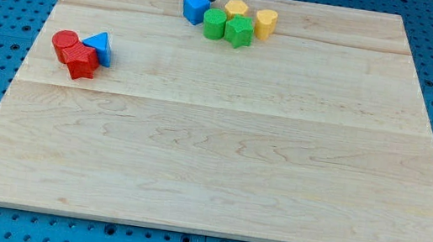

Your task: Separate the yellow hexagon from blue cube

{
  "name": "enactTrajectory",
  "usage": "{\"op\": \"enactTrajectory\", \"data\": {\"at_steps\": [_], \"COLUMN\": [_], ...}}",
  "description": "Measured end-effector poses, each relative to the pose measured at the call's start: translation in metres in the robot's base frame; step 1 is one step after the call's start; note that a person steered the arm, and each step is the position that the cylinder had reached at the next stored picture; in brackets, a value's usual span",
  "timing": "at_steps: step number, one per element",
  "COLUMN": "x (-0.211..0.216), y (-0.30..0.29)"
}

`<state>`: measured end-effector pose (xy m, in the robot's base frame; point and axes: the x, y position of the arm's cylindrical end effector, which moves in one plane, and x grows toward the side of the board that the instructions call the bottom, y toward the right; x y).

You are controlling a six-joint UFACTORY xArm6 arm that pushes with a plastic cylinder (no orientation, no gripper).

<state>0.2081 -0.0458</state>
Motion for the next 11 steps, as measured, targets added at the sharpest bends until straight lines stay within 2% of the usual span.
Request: {"op": "enactTrajectory", "data": {"at_steps": [1, 2, 3, 4, 5, 6, 7, 8, 9, 10, 11], "x": [0.0, 0.006, 0.005, 0.025, 0.038, 0.023, 0.021, 0.029, 0.029, 0.042, 0.073], "y": [0.075, 0.093, 0.032, -0.005, -0.005, 0.082, 0.141, 0.119, 0.06, 0.103, 0.112]}}
